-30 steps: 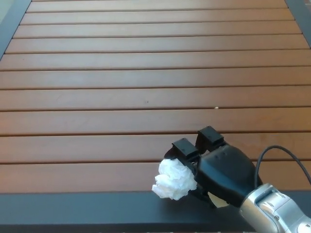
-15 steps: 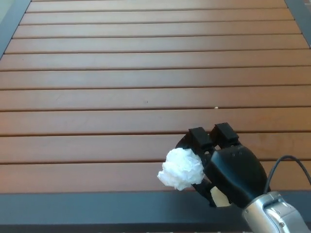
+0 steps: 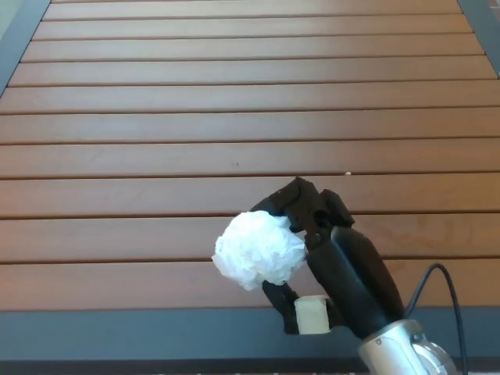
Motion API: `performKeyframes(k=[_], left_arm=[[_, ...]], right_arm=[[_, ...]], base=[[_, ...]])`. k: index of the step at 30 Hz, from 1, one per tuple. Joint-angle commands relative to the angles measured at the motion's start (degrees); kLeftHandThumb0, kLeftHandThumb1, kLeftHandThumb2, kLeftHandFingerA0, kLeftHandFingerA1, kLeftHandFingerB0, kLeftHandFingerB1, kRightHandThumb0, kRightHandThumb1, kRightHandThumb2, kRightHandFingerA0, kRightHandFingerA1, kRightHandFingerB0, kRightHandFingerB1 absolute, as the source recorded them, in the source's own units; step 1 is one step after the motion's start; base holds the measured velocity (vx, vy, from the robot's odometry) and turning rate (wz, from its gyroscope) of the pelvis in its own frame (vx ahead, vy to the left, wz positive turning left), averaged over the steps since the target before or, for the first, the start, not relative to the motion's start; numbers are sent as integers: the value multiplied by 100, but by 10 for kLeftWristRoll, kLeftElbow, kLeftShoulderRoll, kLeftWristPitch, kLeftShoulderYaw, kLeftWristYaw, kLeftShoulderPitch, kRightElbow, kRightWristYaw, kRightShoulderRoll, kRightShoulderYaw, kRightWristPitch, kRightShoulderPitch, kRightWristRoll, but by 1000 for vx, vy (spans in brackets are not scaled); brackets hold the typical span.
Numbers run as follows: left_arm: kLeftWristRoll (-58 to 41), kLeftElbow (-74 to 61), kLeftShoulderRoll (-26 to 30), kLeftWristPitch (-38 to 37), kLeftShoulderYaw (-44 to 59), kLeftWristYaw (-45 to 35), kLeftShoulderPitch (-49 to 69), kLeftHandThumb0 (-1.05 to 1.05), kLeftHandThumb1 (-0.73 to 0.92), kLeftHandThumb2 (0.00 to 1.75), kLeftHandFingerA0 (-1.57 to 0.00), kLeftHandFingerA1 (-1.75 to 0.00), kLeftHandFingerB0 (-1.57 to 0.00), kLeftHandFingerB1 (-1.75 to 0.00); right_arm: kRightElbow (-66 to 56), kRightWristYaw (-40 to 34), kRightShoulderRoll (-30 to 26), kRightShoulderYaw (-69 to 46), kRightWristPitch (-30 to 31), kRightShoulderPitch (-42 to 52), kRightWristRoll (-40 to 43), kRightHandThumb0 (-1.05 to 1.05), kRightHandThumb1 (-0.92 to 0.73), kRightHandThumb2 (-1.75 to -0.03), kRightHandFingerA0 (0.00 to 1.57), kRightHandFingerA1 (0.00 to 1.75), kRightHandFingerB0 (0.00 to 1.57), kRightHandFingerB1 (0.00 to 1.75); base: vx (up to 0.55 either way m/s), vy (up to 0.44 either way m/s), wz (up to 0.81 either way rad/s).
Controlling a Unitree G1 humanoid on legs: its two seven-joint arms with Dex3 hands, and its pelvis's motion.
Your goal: Pick up a piece of paper from the table and walk towards the trash can and throw it into compost
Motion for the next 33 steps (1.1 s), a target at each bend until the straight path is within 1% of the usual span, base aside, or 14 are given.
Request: performKeyframes(k=[1,2,3,4,5,9,11,12,15,18,19,24,28,33], left_arm=[[12,35,19,-58,-3,17,2,-4,54,108,-97,-99,-85,-90],[14,33,20,-58,-4,19,3,-4,54,108,-97,-99,-85,-90],[17,28,20,-59,-6,21,7,-5,64,89,-97,-99,-88,-90],[18,24,20,-59,-7,22,9,-5,64,89,-97,-99,-88,-90],[22,29,22,-58,-10,26,5,-7,68,80,-96,-96,-87,-87],[20,35,20,-56,-10,25,2,-7,67,83,-95,-97,-88,-87],[15,29,19,-55,-7,20,4,-4,66,88,-94,-98,-86,-89],[14,26,20,-54,-7,18,5,-5,66,86,-96,-102,-88,-91],[21,16,22,-45,-12,24,6,-8,67,84,-96,-100,-87,-88],[13,8,20,-50,-8,15,9,-5,65,87,-92,-102,-87,-88],[10,-1,19,-47,-6,13,13,-6,68,84,-90,-99,-86,-86],[16,9,22,-45,-10,20,5,-5,67,85,-95,-98,-88,-88],[21,6,22,-43,-14,24,8,-9,69,78,-92,-97,-86,-84],[22,-8,22,-34,-16,22,13,-6,67,81,-93,-98,-86,-86]], right_arm=[[-293,68,111,-47,300,121,556,-24,-60,-113,91,175,75,165],[-298,69,112,-46,304,124,556,-24,-60,-113,91,175,75,165],[-314,66,99,-36,304,137,569,-24,-56,-121,92,175,75,168],[-326,65,90,-30,306,146,579,-24,-56,-121,92,175,75,168],[-343,62,77,-20,308,160,594,-21,-51,-128,93,175,75,170],[-392,58,30,14,306,208,606,-22,-46,-133,94,175,75,171],[-412,69,1,28,295,231,593,-22,-51,-126,93,175,73,174],[-423,82,-25,38,274,253,586,-24,-53,-123,95,175,75,169],[-432,106,-62,51,232,288,584,-25,-58,-117,96,175,80,164],[-439,113,-77,59,218,310,593,-24,-59,-114,96,175,82,160],[-447,116,-88,64,214,324,590,-25,-63,-107,96,175,82,162],[-454,130,-131,90,174,365,566,-26,-67,-100,98,175,84,162],[-454,136,-150,105,156,381,562,-26,-64,-105,98,175,84,160],[-454,135,-161,112,146,383,554,-28,-67,-101,99,175,84,161]], base=[[0,0,14],[0,0,11],[-32,-6,28],[0,0,0],[0,0,0],[-84,31,-7],[-89,205,-17],[-120,245,-32],[-104,318,-10],[-157,234,-5],[-107,216,-5],[-168,132,-14],[-245,13,-9],[-310,-54,-4]])
